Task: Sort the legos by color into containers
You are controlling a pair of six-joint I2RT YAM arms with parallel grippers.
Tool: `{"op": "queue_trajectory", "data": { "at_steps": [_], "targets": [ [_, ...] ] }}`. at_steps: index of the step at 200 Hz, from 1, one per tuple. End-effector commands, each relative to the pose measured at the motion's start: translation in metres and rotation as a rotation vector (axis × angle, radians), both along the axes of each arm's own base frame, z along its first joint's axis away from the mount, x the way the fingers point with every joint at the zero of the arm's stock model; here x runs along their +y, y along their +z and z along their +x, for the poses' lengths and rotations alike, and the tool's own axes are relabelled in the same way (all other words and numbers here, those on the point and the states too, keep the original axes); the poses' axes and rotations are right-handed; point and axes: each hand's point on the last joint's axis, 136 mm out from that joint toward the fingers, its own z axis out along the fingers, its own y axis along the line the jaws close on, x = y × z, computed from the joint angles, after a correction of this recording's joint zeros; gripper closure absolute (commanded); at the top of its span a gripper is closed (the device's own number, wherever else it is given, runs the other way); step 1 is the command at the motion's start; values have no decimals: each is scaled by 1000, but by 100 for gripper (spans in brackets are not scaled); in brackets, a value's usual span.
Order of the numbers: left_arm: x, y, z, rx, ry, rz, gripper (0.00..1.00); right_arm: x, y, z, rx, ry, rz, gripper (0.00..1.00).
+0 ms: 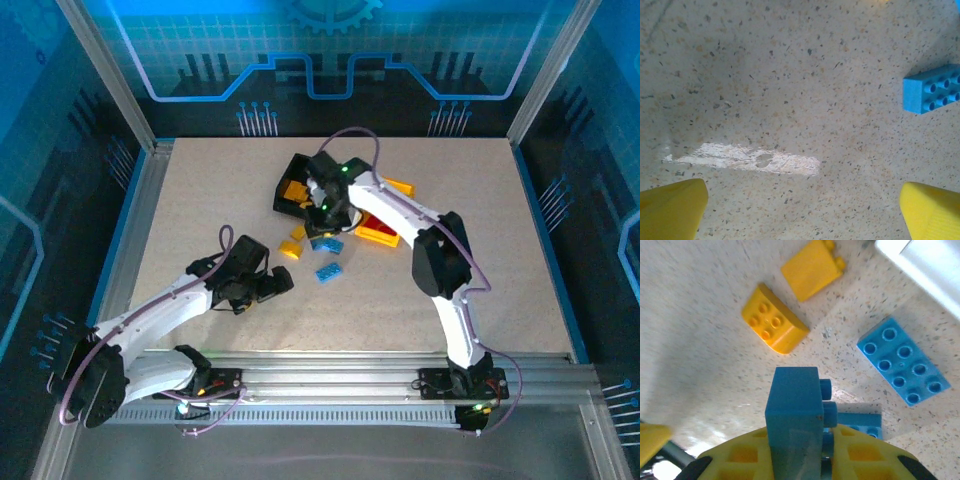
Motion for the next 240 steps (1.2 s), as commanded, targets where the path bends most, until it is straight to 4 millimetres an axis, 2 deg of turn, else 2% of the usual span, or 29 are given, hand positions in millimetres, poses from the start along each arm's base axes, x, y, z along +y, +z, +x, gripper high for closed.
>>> {"op": "queue_trajectory", "data": {
  "at_steps": [1,21,45,91,108,141,174,201,222,240],
  "targets": [
    [-5,-5,-2,23,47,-58,1,-13,25,21,63,-150,158,76],
    [-4,-6,-4,26,53,-60,1,-29,29,43,100,-261,238,76],
    [-2,-6,-5,24,54,-52,1,-49,27,66,108,-341,252,77],
    [-1,-5,-5,24,64,-55,1,-88,4,101,127,-471,224,76],
    [0,-3,-5,21,66,-52,1,-95,-5,109,142,-495,225,75],
    [1,-3,-5,21,68,-44,1,-97,-7,122,131,-508,221,69],
    [1,-4,-5,23,73,-46,1,-96,-3,127,121,-505,227,54],
    [0,-6,-3,25,75,-48,1,-98,-2,124,122,-495,218,49],
    [-2,-7,-1,27,71,-49,1,-95,9,112,91,-441,189,48],
    [-4,-7,1,28,70,-49,1,-88,14,89,59,-340,112,47]
  ]
}}
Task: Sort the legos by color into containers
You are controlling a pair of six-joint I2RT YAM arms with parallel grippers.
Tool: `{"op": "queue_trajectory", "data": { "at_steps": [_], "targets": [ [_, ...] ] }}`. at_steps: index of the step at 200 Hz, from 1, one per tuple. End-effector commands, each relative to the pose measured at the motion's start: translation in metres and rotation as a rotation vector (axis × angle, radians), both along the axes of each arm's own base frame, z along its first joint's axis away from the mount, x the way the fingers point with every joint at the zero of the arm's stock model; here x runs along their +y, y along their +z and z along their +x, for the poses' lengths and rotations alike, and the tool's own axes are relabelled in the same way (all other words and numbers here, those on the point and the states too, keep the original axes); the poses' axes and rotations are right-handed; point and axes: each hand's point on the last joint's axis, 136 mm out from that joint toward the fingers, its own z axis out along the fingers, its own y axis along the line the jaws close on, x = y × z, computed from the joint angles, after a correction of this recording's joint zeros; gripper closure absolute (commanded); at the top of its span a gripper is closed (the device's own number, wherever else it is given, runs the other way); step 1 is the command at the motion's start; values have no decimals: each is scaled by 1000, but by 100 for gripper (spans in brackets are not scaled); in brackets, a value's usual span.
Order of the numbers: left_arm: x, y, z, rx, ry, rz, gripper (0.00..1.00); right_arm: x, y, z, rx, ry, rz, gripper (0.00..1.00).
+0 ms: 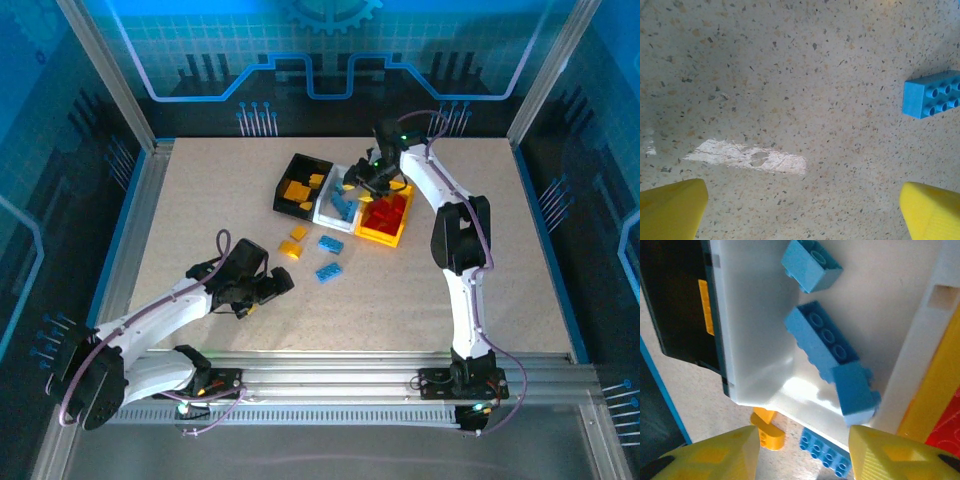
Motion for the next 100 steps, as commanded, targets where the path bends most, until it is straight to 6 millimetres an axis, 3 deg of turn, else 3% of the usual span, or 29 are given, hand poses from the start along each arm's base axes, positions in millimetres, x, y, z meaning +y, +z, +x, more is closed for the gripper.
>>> {"op": "queue_trajectory", "data": {
  "at_steps": [1,57,100],
  "targets": [
    [-1,-3,2,17,20,-7,1,9,19,-34,-31,134,-88,46],
    [-3,1,10,10,-10,19,1,39,-9,-131,-28,485,-356,28],
    [4,12,13,-16,-49,70,1,66,-36,-170,3,597,-407,21]
  ]
}}
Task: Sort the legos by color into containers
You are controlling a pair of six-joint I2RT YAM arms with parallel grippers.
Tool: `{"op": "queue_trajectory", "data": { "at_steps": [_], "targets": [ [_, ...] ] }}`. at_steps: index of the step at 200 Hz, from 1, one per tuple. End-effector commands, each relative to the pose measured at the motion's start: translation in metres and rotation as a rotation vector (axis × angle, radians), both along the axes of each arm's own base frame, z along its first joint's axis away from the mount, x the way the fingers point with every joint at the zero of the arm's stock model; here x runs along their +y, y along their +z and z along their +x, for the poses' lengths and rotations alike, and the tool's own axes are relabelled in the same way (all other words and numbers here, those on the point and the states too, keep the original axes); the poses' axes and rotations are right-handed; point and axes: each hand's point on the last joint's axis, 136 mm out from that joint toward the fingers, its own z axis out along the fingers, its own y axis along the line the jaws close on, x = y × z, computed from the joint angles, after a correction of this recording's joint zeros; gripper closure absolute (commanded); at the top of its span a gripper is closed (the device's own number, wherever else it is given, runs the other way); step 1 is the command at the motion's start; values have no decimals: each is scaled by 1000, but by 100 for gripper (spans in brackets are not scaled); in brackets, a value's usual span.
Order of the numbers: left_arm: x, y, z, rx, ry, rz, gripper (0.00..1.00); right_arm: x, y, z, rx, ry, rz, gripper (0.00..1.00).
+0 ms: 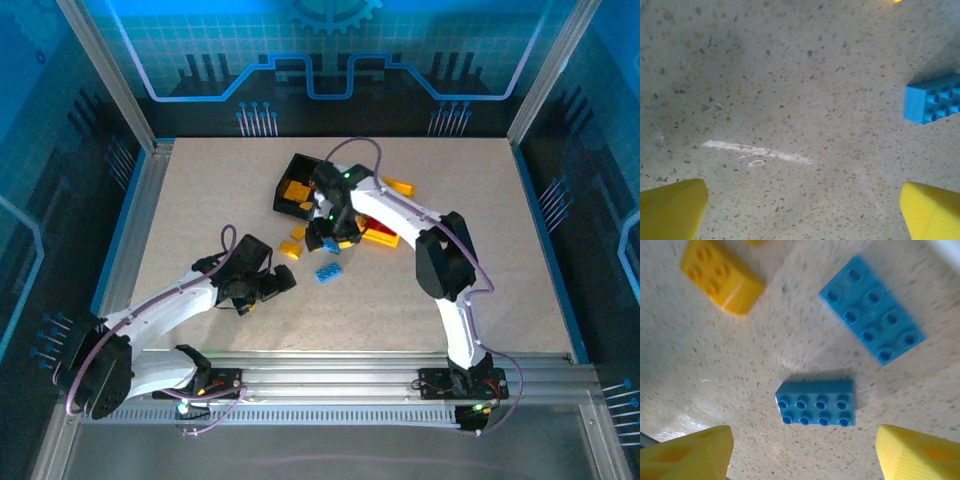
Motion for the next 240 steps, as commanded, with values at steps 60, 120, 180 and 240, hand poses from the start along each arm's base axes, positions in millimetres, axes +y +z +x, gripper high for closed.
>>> {"op": "queue_trajectory", "data": {
  "at_steps": [60,120,180,240],
  "targets": [
    [15,8,-11,-26,-4,32,1,0,-36,-24,-15,116,-164,18],
    [22,5,-20,-22,9,34,1,-6,-53,-26,-29,133,-237,16],
    [22,5,-18,-19,11,31,1,2,-67,-26,-14,138,-245,18],
    [23,3,-20,-16,14,34,1,4,-76,-29,0,141,-251,25]
  ]
}}
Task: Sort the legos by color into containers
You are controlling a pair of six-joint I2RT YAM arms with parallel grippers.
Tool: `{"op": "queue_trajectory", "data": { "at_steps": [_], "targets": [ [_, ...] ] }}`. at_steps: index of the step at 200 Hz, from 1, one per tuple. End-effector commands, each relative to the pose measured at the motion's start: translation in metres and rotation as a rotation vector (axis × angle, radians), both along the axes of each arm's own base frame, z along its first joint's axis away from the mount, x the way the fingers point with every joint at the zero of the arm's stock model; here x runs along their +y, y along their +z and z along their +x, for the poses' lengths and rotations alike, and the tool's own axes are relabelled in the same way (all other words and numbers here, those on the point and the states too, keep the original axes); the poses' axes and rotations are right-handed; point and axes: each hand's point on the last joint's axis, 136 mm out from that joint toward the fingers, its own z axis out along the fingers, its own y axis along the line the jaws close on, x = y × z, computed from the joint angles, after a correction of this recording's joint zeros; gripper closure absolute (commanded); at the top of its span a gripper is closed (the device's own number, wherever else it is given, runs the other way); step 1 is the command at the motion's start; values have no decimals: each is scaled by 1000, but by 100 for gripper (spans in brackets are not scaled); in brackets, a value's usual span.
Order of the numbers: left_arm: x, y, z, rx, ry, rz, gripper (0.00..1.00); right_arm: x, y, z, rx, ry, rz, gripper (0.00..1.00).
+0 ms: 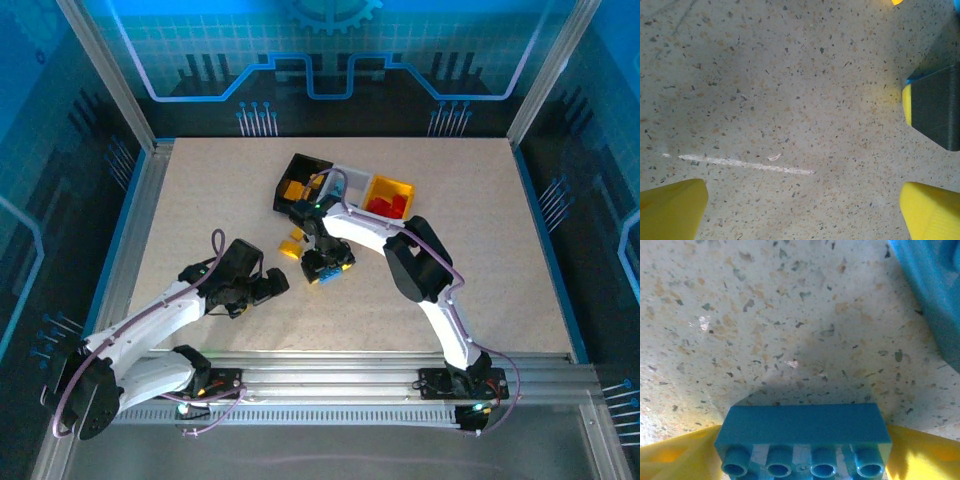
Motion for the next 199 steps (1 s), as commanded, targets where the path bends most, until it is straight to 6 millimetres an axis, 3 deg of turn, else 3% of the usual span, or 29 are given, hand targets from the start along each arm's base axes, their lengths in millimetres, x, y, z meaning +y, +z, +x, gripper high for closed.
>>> {"op": "queue_trajectory", "data": {
  "at_steps": [1,69,90,120,164,199],
  "targets": [
    [8,-5,-4,17,19,23,1,5,-6,-2,1,11,-7,25],
    [7,-8,-2,19,36,13,1,3,8,2,-15,3,11,39],
    [7,-9,-1,20,39,12,1,9,25,4,-18,-14,59,40],
    [7,-8,1,17,43,12,1,18,63,18,-17,-98,205,40],
    [10,-6,-2,15,59,10,1,15,114,75,33,-338,517,41],
    [16,-3,-2,7,64,17,1,-8,125,136,59,-564,672,41]
  ]
}}
